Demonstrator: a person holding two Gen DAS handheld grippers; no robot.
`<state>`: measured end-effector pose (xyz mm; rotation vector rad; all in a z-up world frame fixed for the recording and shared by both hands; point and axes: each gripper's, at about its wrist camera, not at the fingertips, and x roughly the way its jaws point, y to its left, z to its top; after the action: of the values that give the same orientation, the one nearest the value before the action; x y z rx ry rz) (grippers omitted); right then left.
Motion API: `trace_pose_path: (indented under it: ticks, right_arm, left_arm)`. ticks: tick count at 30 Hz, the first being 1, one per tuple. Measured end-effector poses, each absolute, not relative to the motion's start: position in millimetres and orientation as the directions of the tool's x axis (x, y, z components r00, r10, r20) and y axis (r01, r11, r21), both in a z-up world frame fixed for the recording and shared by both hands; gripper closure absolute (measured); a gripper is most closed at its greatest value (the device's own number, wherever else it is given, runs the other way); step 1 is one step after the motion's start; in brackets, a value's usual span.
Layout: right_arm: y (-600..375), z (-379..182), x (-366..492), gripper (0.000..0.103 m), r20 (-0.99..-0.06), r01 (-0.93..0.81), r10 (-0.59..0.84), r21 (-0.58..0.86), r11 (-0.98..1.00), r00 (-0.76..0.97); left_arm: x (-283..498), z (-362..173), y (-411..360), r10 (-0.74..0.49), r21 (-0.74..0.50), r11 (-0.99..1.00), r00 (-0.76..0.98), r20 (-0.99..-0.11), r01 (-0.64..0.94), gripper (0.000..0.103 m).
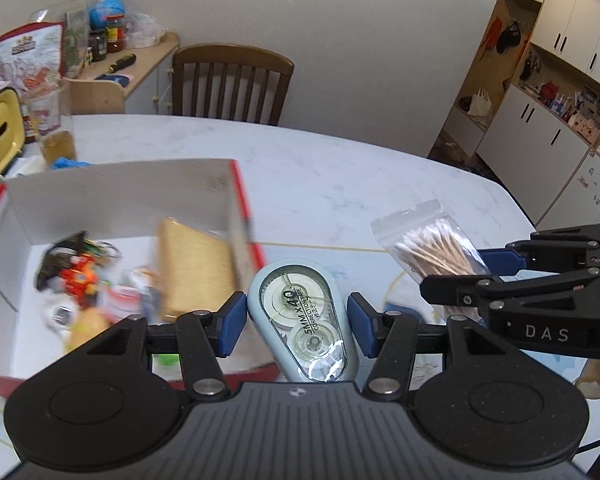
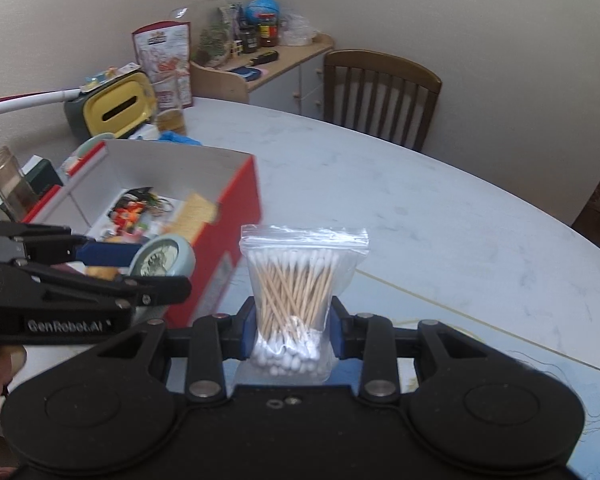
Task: Organize objects
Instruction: 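Carry the cotton swab bag and tape dispenser into the red box and open both grippers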
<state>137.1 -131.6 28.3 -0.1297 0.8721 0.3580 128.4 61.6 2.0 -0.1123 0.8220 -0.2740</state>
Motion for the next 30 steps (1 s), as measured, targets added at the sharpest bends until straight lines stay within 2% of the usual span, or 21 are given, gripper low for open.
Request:
trace_pose_path:
  ticks: [14, 30]
  right_arm:
    - [-38.1, 28.7, 149.6, 0.069, -0.770, -0.373, 0.267, 0.041, 0.927, 0.579]
    - [27.2, 6.6, 185.8, 0.069, -0.798, -0.382, 0.230, 0.001, 0.924, 0.556]
  left_arm:
    - [146.7, 16.2, 171.8, -0.236, -0.139, 0.971, 0.692, -0.683, 0.194, 0.048]
    - [210.4, -6.1, 211.3, -0.226, -0.062, 0.962, 0.650, -0.725, 0.265, 0.048]
